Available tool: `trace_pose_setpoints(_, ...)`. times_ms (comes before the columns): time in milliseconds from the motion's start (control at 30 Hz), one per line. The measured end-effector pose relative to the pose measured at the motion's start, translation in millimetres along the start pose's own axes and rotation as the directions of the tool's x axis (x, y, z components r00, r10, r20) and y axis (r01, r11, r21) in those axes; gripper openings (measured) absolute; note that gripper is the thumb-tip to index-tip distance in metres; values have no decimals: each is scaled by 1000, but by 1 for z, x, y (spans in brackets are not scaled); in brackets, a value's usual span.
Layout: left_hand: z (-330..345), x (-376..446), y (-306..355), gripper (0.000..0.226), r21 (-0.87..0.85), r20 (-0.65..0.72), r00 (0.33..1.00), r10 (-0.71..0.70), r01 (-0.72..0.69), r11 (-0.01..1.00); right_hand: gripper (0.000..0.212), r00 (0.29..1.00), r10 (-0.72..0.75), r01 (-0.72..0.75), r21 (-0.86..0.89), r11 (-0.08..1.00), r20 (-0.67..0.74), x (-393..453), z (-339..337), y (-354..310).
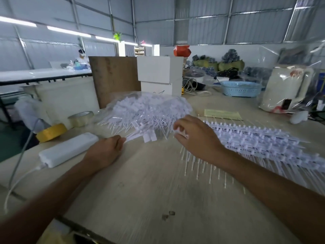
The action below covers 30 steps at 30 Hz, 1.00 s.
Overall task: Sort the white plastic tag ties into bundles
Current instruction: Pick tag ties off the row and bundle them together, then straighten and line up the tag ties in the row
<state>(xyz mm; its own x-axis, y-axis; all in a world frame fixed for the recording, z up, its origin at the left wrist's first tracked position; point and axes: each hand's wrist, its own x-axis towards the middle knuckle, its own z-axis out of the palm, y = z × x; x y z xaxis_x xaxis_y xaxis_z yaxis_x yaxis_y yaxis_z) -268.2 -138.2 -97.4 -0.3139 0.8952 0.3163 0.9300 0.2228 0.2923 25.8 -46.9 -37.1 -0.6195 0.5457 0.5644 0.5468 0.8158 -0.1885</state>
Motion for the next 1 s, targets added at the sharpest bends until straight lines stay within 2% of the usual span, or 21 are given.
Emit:
trace_pose_setpoints(100, 2, 4, 13, 36, 57, -11, 1000, -23, 23, 998, 56, 1000, -19, 20, -306, 952, 7, 44, 36, -7)
trace_pose_setpoints(167, 3, 6, 19, 38, 77, -10, 999, -37, 37, 996, 71, 999, -8, 21, -451, 892, 31, 67, 49, -8)
trace_pose_setpoints(200, 4, 6, 20, 39, 90, -9, 999, -34, 35, 995, 69, 1000, 2, 12, -494, 869, 28, 77, 53, -7)
trace_pose_setpoints(267, 7, 5, 19, 39, 129, -12, 1000, -19, 21, 991, 49, 1000, 22, -12, -554, 832, 11, 94, 55, -6)
trace_pose_setpoints(333, 8, 6, 18, 38, 124, -17, 1000, -22, 24, 992, 28, 996, 75, -94, -520, 849, -58, 109, 52, -4)
trace_pose_setpoints(367, 8, 7, 17, 38, 110, -23, 999, -35, 38, 993, 25, 988, 105, -146, -441, 885, -116, 115, 50, -3)
trace_pose_setpoints(433, 8, 13, 17, 41, 26, -11, 998, -67, 67, 997, 36, 969, 148, -201, -281, 939, -197, 124, 42, -2)
trace_pose_setpoints(500, 6, 26, 21, 46, -121, -14, 993, -114, 111, 986, 47, 959, 149, -204, -222, 953, -241, 129, 34, -3)
trace_pose_setpoints(600, 3, 61, 37, 47, -385, -37, 983, -179, 152, 911, 53, 952, 143, -202, -207, 957, -271, 134, 26, -7)
trace_pose_setpoints(733, 9, 121, 55, 38, -571, -11, 940, -340, 273, 774, 53, 956, 105, -173, -235, 956, -276, 137, 19, -11)
trace_pose_setpoints(800, 12, 146, 60, 35, -577, 42, 929, -367, 322, 750, 51, 956, 75, -155, -270, 950, -284, 138, 16, -10)
trace_pose_setpoints(833, 10, 154, 63, 29, -614, 78, 915, -396, 357, 704, 51, 955, 71, -153, -273, 950, -288, 139, 14, -9)
trace_pose_setpoints(867, 7, 162, 64, 23, -554, 67, 924, -378, 349, 756, 52, 953, 69, -151, -265, 953, -294, 139, 13, -7)
trace_pose_setpoints(900, 9, 163, 65, 18, -266, -15, 941, -338, 323, 908, 52, 951, 62, -142, -249, 958, -303, 140, 12, -5)
trace_pose_setpoints(933, 6, 172, 62, 13, -117, -66, 944, -323, 314, 942, 51, 948, 49, -128, -236, 963, -316, 140, 12, -3)
trace_pose_setpoints(1000, 4, 190, 55, 12, -82, -43, 947, -318, 314, 946, 49, 940, 16, -97, -222, 970, -341, 138, 11, 1)
